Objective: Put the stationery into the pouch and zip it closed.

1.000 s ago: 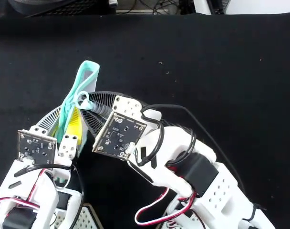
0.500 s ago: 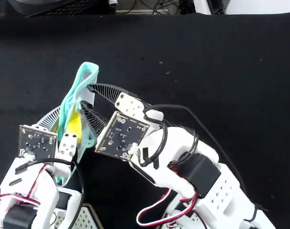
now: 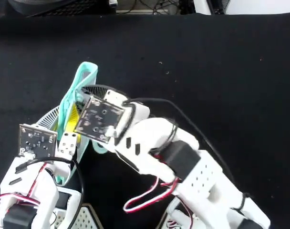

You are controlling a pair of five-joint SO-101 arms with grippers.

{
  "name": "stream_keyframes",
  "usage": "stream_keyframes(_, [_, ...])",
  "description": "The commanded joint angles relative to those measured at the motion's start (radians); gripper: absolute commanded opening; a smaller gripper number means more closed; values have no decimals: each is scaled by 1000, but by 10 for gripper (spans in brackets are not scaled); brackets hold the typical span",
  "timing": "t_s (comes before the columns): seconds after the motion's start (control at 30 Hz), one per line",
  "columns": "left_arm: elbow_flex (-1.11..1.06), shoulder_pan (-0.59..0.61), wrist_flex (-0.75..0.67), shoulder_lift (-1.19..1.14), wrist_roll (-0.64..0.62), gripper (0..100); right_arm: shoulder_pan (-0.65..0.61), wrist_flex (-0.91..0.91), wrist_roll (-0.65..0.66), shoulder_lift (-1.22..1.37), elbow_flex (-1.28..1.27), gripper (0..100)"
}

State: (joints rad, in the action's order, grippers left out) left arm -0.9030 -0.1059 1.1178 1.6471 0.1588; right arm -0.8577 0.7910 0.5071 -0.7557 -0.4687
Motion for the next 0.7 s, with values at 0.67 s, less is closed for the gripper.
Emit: stream_keyframes(0.67, [-4,-4,2,8,5,30,-43,-46,-12,16,48,110])
